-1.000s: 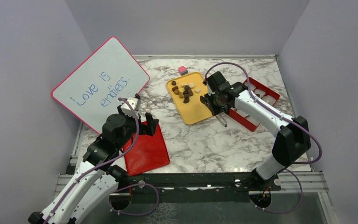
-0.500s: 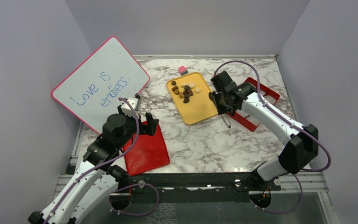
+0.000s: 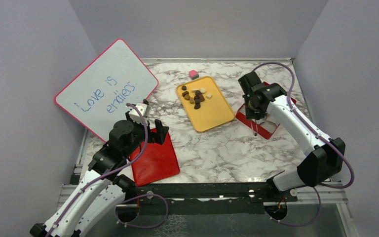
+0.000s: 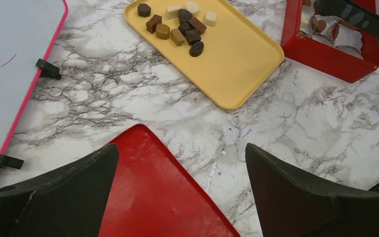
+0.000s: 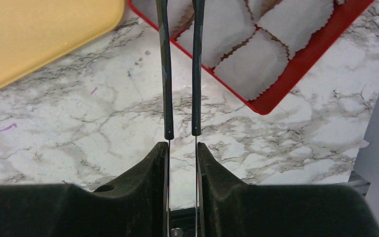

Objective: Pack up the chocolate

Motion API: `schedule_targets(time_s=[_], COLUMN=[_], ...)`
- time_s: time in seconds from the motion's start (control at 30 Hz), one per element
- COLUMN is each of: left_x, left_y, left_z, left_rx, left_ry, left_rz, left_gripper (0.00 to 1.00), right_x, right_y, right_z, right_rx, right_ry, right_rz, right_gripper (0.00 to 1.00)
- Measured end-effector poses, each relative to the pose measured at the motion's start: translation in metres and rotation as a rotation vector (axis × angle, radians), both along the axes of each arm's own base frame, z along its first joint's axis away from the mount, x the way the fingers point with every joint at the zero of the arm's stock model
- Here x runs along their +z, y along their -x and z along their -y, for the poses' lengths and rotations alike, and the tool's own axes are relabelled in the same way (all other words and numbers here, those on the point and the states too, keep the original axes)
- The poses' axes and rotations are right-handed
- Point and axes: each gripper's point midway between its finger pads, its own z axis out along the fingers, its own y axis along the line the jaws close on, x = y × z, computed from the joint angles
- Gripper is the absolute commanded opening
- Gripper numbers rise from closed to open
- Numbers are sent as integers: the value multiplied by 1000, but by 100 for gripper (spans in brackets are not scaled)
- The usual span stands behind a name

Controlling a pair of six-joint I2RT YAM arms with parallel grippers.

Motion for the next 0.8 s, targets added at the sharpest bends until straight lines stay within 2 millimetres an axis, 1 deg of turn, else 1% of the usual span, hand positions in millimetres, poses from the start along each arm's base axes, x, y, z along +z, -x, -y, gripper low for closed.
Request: schedule_targets(time_s=[0.13, 0.23, 0.47, 0.63, 0.8], left_x=[1, 1, 1, 1, 1], left_y=[0, 0, 0, 0, 0], left_z=[0, 0, 0, 0, 0], left_rx=[0, 0, -1, -1, -1], left_ry=[2, 2, 2, 2, 2], left_rz=[3, 3, 3, 3, 3], left_gripper=[99, 99, 99, 99, 99], right_x=[1, -2, -23, -34, -39], right_y=[-3, -4, 6, 12, 15], right_z=[22, 39, 78, 95, 102], right_rx=[-75, -132, -247, -304, -326], right_ry=[3, 8, 32, 40, 41], right_rz=[-3, -12, -80, -112, -122], right_gripper=[28, 28, 28, 28, 28])
